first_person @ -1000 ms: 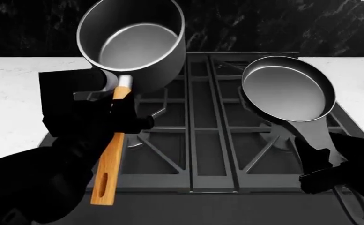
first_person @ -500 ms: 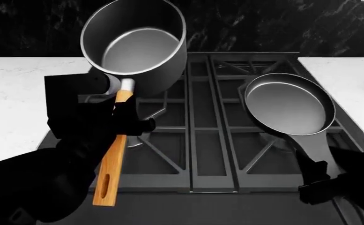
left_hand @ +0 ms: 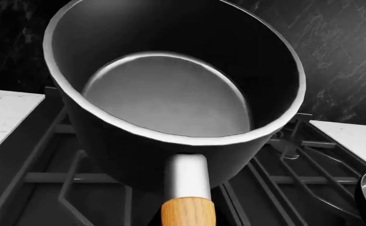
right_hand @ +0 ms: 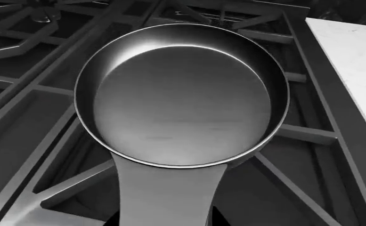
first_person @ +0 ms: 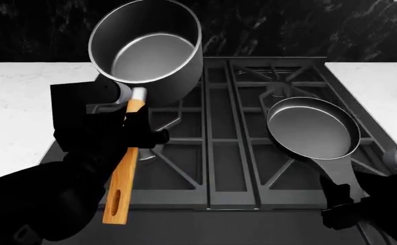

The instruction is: Place both pans onto different burners. Then place the celery and the sausage on different pans.

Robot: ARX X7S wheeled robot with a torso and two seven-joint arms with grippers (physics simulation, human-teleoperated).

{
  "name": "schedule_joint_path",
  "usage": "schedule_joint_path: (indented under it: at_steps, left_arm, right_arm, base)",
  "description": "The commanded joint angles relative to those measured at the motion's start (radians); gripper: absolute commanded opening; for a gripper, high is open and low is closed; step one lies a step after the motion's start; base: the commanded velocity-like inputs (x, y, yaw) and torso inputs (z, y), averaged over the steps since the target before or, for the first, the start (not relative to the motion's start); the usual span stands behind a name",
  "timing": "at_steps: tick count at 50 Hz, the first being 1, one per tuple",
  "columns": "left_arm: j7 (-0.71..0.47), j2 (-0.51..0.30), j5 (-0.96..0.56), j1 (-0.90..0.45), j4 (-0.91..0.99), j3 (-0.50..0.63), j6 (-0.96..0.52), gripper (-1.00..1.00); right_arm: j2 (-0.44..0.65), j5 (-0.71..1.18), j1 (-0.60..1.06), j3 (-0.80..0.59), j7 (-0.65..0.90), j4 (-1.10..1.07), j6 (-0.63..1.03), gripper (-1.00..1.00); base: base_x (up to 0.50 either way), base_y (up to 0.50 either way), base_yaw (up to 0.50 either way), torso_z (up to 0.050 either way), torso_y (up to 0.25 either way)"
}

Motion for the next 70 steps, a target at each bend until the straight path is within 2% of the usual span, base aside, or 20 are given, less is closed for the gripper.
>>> schedule_joint_path:
  at_steps: [1,6,16,57,58,70]
  left_arm:
    - [0.008,0.004,0.009,-0.004,-0.003,-0.016,0.017,-1.0]
    - [0.015,0.001,0.013,0.0,-0.008,-0.018,0.022,-1.0]
    - [0.017,-0.003,0.014,0.003,-0.007,-0.025,0.031,-1.0]
    - [-0.012,-0.012,-0.025,-0.027,0.006,-0.036,0.022,-1.0]
    - [-0.012,-0.011,-0.026,-0.028,0.006,-0.036,0.022,-1.0]
    - [-0.015,-0.008,-0.021,-0.033,0.006,-0.031,0.019,-1.0]
  right_arm:
    - [-0.008,-0.056,0.056,-0.034,-0.02,0.024,0.01,-1.0]
    - [-0.006,-0.058,0.093,-0.082,0.011,0.042,0.028,-1.0]
    - [0.006,-0.054,0.079,-0.083,0.035,0.056,0.038,-1.0]
    - [-0.011,-0.172,0.112,-0.169,-0.035,0.115,0.039,-1.0]
    - [-0.007,-0.173,0.11,-0.168,-0.037,0.111,0.039,1.0]
    - [0.033,-0.167,0.04,-0.077,-0.032,0.057,0.015,1.0]
  base:
    - [0.0,0.0,0.0,0.0,0.0]
    - [0.0,0.0,0.0,0.0,0.002]
    - [0.0,0.0,0.0,0.001,0.002]
    - [0.0,0.0,0.0,0.001,0.002]
    - [0.0,0.0,0.0,0.0,0.0]
    - [0.0,0.0,0.0,0.0,0.001]
